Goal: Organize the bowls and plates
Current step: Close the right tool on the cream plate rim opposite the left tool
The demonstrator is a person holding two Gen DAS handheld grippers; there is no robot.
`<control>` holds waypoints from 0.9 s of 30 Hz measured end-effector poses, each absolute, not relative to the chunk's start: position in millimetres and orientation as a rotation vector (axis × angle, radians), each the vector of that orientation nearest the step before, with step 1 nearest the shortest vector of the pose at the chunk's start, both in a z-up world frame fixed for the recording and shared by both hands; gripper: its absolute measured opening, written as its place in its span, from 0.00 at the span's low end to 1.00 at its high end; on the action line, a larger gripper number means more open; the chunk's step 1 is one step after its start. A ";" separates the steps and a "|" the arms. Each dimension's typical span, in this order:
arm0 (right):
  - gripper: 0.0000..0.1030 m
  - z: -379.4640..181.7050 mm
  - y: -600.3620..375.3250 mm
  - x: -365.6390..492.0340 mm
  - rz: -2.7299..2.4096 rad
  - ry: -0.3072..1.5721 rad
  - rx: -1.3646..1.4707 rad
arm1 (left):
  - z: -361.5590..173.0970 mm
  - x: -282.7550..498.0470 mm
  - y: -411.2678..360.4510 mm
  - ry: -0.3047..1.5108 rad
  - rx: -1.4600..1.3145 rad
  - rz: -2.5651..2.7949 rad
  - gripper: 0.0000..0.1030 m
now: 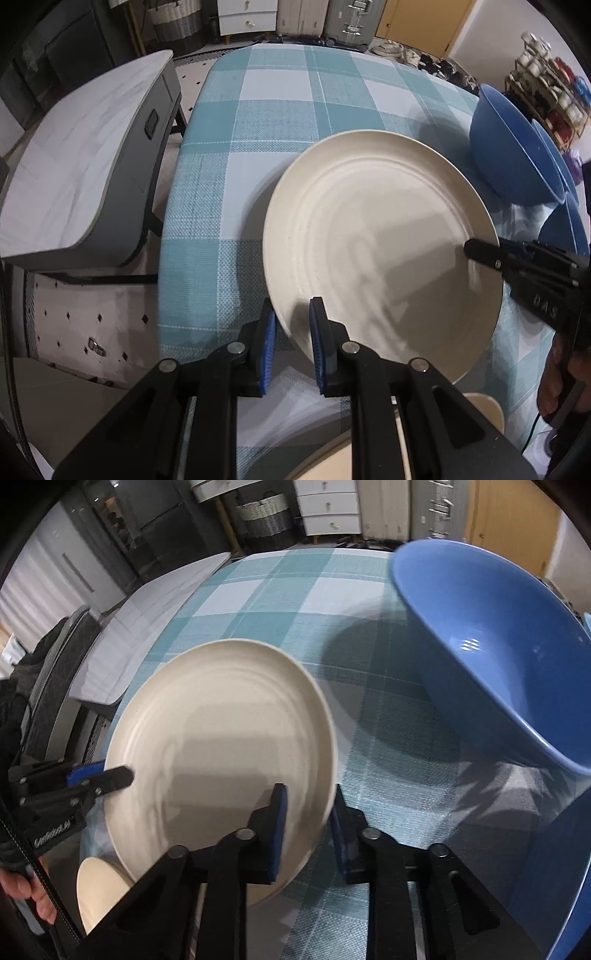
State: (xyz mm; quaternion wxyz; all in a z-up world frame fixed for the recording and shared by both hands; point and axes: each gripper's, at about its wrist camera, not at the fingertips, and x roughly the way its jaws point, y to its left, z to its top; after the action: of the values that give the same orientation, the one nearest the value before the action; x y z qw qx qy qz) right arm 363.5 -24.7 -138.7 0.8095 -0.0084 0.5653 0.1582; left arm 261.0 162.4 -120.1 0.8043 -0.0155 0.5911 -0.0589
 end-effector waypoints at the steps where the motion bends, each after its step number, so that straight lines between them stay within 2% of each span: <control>1: 0.17 -138.9 -25.0 363.9 0.336 1.206 -0.017 | -120.2 260.4 162.5 1.267 -0.034 -0.125 0.15; 13: 0.12 -136.0 -28.4 361.0 0.366 1.194 0.022 | -124.2 261.3 168.3 1.267 -0.049 -0.115 0.15; 27: 0.12 -125.1 -25.7 355.6 0.336 1.134 -0.010 | -108.9 261.2 164.6 1.243 -0.048 -0.098 0.15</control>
State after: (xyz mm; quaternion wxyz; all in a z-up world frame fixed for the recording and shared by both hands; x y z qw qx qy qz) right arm 355.6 -25.7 -125.1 0.8301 -0.0048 0.5347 0.1583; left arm 261.2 164.6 -108.9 0.8115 -0.0226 0.5822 -0.0457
